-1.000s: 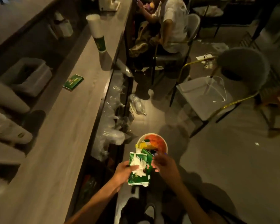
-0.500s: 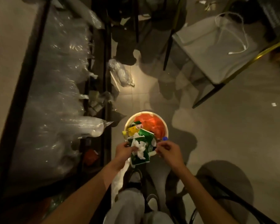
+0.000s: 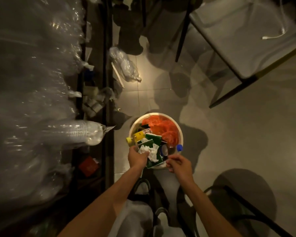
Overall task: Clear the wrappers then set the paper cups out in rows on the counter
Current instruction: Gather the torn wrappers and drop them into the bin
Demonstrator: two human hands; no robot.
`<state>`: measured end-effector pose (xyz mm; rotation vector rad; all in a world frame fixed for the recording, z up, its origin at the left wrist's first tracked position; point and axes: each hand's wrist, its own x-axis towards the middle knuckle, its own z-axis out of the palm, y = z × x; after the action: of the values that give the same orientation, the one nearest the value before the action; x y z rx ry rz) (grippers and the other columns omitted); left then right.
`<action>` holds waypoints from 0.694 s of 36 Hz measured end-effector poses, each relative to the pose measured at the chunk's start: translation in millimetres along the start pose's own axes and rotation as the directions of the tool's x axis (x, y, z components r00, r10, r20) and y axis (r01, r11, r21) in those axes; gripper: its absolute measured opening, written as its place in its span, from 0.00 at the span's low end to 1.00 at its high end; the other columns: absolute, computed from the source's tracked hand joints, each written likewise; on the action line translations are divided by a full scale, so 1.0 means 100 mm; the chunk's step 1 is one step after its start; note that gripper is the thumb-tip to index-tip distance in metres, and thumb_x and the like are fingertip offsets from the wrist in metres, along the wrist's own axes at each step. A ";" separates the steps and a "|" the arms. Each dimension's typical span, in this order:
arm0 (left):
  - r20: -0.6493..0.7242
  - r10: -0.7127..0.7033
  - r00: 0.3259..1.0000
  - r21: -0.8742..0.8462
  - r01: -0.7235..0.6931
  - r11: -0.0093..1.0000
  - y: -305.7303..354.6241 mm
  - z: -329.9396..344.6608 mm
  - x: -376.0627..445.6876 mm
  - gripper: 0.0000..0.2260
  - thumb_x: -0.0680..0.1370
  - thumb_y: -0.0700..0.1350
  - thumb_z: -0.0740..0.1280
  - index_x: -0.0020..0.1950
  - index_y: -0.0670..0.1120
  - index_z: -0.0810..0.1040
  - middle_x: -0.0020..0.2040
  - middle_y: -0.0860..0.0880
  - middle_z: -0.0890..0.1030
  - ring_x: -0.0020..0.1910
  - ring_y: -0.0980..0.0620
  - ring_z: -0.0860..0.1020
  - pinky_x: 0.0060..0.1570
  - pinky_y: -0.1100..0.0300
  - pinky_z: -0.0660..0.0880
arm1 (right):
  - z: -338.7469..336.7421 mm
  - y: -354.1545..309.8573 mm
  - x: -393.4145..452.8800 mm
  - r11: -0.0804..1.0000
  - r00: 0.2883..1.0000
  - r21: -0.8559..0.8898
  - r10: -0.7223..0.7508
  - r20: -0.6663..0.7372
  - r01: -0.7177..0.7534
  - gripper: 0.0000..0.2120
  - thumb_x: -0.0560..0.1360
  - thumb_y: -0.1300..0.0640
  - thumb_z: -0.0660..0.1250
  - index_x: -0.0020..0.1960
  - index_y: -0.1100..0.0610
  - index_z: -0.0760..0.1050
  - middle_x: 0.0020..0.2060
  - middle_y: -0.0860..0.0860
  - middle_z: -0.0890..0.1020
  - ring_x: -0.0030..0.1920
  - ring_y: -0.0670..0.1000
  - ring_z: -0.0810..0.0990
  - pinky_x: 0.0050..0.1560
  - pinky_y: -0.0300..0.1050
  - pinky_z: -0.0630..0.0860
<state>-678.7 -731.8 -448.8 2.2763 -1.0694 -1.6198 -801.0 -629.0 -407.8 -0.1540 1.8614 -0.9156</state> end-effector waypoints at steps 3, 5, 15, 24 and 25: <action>-0.030 -0.006 1.000 -0.018 0.006 1.000 0.18 -0.21 -0.32 0.26 0.73 0.39 0.76 0.69 0.43 0.71 0.65 0.43 0.78 0.62 0.41 0.78 0.61 0.48 0.77 | -0.04 -0.21 -0.27 1.000 1.000 -0.027 -0.003 0.022 0.003 0.05 0.76 0.68 0.67 0.48 0.61 0.80 0.39 0.56 0.83 0.36 0.48 0.81 0.34 0.35 0.77; -0.001 -0.006 1.000 -0.022 0.006 1.000 0.27 -0.37 -0.53 0.26 0.74 0.40 0.76 0.69 0.44 0.71 0.64 0.43 0.78 0.62 0.41 0.78 0.62 0.47 0.77 | -0.08 -0.40 -0.49 0.999 0.999 -0.041 -0.012 0.036 0.013 0.05 0.76 0.68 0.67 0.48 0.61 0.80 0.39 0.57 0.83 0.35 0.48 0.81 0.34 0.35 0.77; 0.089 -0.035 0.995 -0.244 0.056 0.968 0.55 -1.24 -1.42 0.17 0.63 0.35 0.76 0.46 0.47 0.75 0.53 0.34 0.82 0.53 0.34 0.81 0.56 0.37 0.79 | -0.31 -1.40 -1.67 0.970 0.986 -0.181 -0.147 0.079 0.160 0.04 0.76 0.67 0.67 0.48 0.62 0.80 0.39 0.57 0.84 0.37 0.50 0.82 0.31 0.33 0.76; 0.086 0.109 0.990 -0.454 -0.059 0.889 1.34 -2.70 -2.94 0.08 0.77 0.29 0.68 0.47 0.41 0.76 0.31 0.46 0.82 0.26 0.53 0.80 0.31 0.61 0.76 | 0.28 -2.58 -2.95 0.926 0.912 -0.194 -0.250 0.326 0.323 0.05 0.78 0.64 0.66 0.49 0.60 0.81 0.35 0.54 0.81 0.35 0.60 0.79 0.43 0.34 0.79; 0.053 0.133 0.990 -0.462 -0.094 0.882 1.40 -2.88 -3.03 0.08 0.77 0.29 0.67 0.46 0.42 0.77 0.31 0.46 0.82 0.26 0.53 0.80 0.31 0.61 0.77 | 0.43 -2.70 -3.10 0.924 0.892 -0.190 -0.241 0.382 0.332 0.06 0.79 0.65 0.63 0.49 0.64 0.79 0.34 0.55 0.79 0.33 0.57 0.78 0.39 0.32 0.76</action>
<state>-541.0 -724.3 -29.5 1.8189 -0.7161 -1.7111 -693.9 -692.3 -13.9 -0.7254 1.6305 -0.7830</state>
